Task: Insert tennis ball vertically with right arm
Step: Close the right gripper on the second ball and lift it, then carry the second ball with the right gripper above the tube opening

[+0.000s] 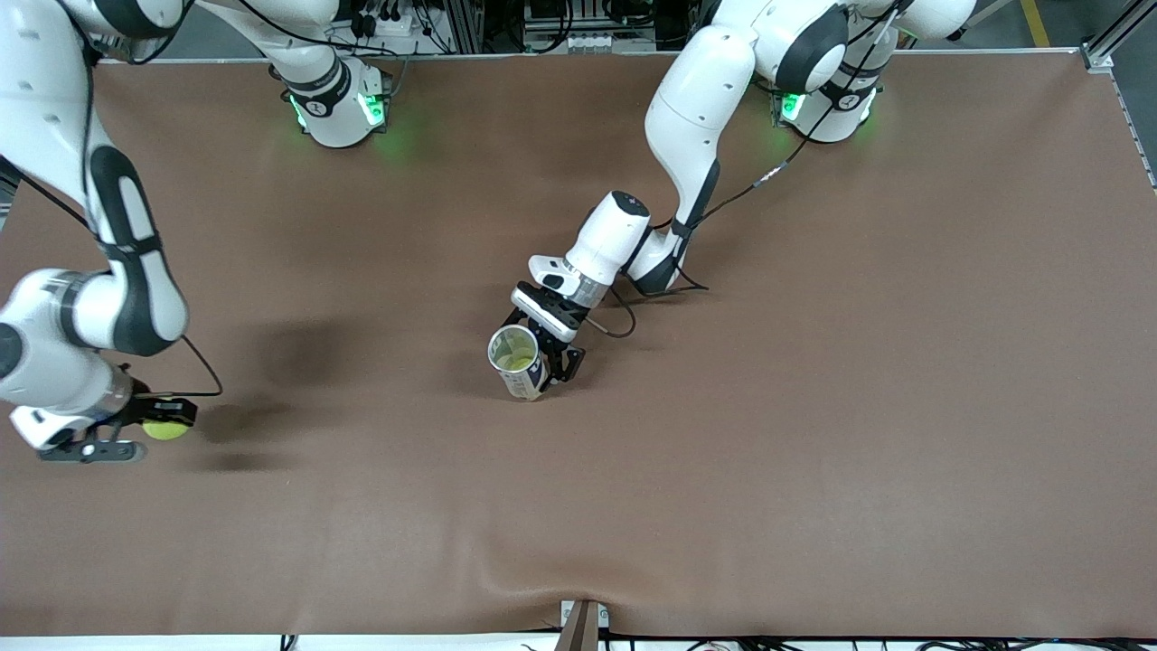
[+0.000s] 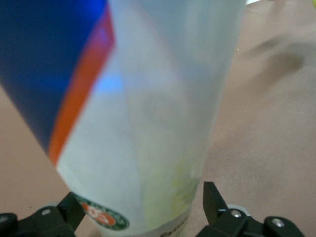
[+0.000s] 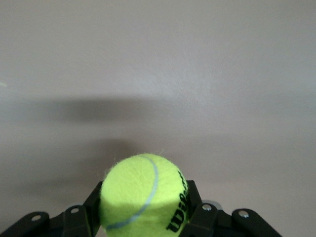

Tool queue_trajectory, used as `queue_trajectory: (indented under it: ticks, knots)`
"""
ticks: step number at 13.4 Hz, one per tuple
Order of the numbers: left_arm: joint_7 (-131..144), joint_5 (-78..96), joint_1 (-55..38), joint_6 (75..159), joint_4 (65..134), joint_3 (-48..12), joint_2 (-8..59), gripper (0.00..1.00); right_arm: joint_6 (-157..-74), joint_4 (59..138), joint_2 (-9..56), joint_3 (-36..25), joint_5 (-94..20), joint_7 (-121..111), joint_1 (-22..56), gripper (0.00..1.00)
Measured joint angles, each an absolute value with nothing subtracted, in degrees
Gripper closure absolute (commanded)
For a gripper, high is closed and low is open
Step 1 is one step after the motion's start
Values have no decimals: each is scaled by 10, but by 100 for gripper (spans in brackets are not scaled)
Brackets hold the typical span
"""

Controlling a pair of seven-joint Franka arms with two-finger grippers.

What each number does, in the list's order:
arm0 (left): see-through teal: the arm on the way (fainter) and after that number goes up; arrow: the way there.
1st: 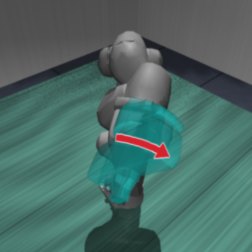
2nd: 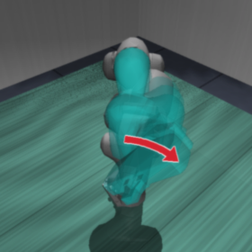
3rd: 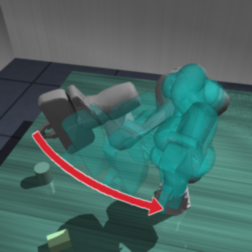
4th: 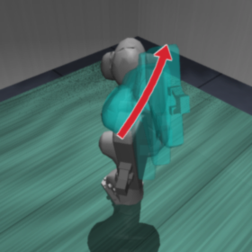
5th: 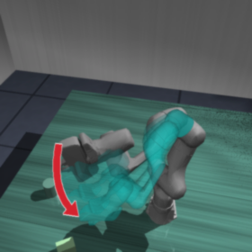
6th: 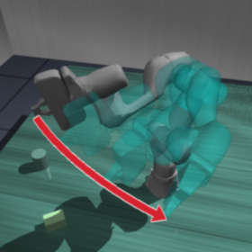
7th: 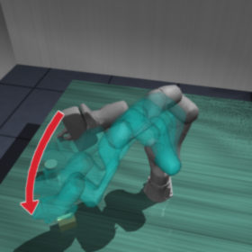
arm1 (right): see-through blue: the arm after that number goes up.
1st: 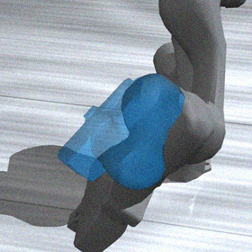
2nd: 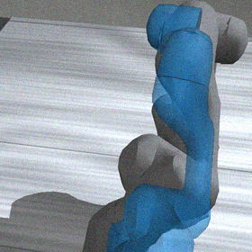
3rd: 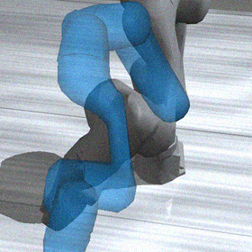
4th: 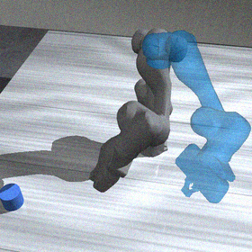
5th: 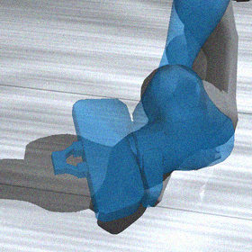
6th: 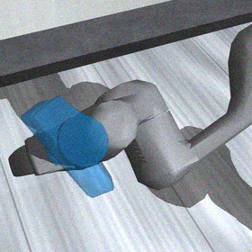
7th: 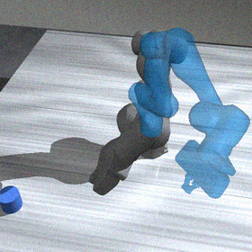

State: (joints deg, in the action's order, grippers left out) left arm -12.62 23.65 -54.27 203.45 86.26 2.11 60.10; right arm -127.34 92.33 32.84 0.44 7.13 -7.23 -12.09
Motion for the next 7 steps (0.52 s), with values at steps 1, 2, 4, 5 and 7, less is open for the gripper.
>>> queue_trajectory:
  ticks: [1, 2, 4, 5, 7]
  knots:
    - [-126, 236, -543, 2034, 871, 21, 592, 0, -1222, 898, 309, 9, 45, -72, -120, 100]
    - [-126, 236, -543, 2034, 881, 21, 582, 0, -1178, 875, 291, 11, 18, -72, -120, 100]
    - [-126, 236, -543, 2034, 902, 21, 564, 0, -1104, 843, 258, 15, -9, -37, -113, 100]
    - [-126, 236, -543, 2034, 911, 21, 556, 0, -1071, 829, 247, 17, -12, -6, -104, 100]
    - [-126, 236, -543, 2034, 920, 21, 548, 0, -1003, 797, 236, 19, -14, 71, -65, 100]
